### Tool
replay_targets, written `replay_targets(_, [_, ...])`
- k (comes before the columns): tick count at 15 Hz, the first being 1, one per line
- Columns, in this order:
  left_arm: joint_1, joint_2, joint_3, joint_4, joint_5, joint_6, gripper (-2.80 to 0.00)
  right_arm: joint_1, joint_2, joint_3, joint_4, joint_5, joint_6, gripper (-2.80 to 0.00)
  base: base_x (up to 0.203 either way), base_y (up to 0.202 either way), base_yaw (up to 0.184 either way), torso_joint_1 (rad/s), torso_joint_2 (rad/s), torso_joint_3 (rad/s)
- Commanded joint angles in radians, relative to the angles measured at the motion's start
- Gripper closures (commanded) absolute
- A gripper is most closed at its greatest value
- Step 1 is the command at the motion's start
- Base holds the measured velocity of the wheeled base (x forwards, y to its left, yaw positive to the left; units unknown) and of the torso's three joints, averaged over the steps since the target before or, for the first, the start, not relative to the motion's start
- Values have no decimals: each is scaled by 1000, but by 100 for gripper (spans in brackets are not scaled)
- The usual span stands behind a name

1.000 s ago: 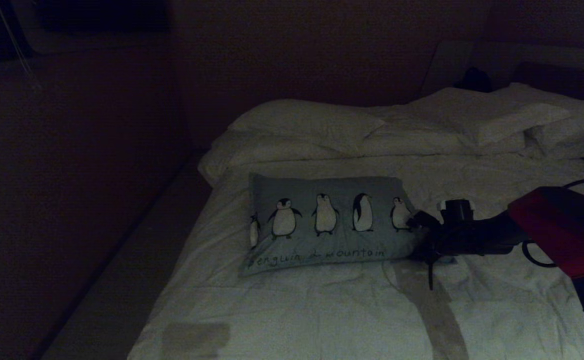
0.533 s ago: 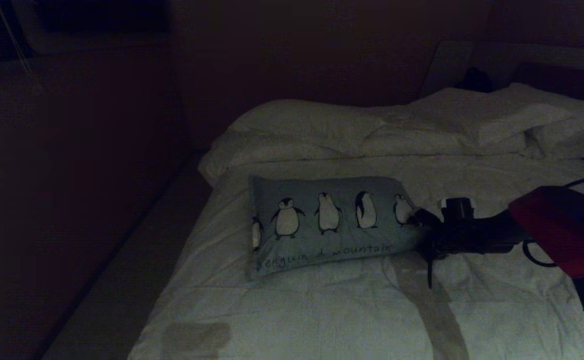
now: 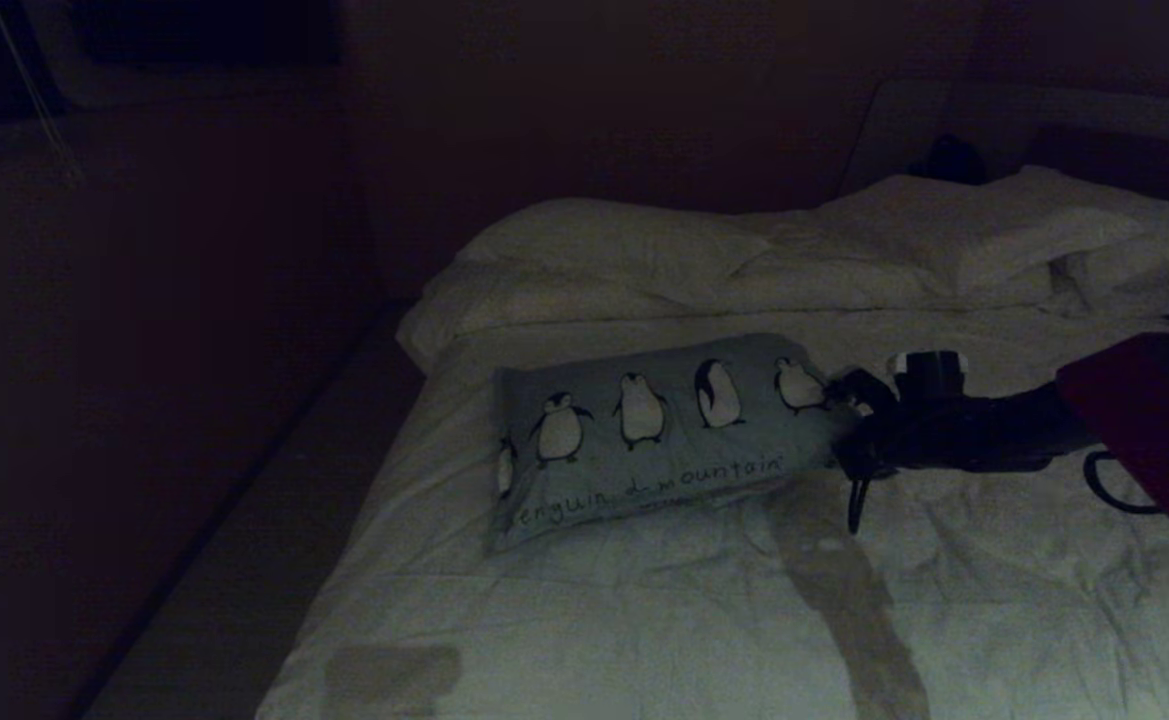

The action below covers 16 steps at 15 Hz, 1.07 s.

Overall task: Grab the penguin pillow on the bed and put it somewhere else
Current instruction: Pick up the pillow

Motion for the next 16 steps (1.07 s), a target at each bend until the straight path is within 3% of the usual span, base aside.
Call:
replay_targets(1, [0, 0, 0, 0, 0, 0, 0, 8, -65, 3, 22, 5, 108, 0, 0, 0, 0, 0, 0, 0])
replay_targets(10, [0, 0, 0, 0, 2, 0, 0, 30, -424, -24, 165, 40, 455, 0, 0, 0, 0, 0, 0, 0])
replay_targets(16, [0, 0, 0, 0, 0, 0, 0, 30, -604, -82, 261, 36, 578, 0, 0, 0, 0, 0, 0, 0])
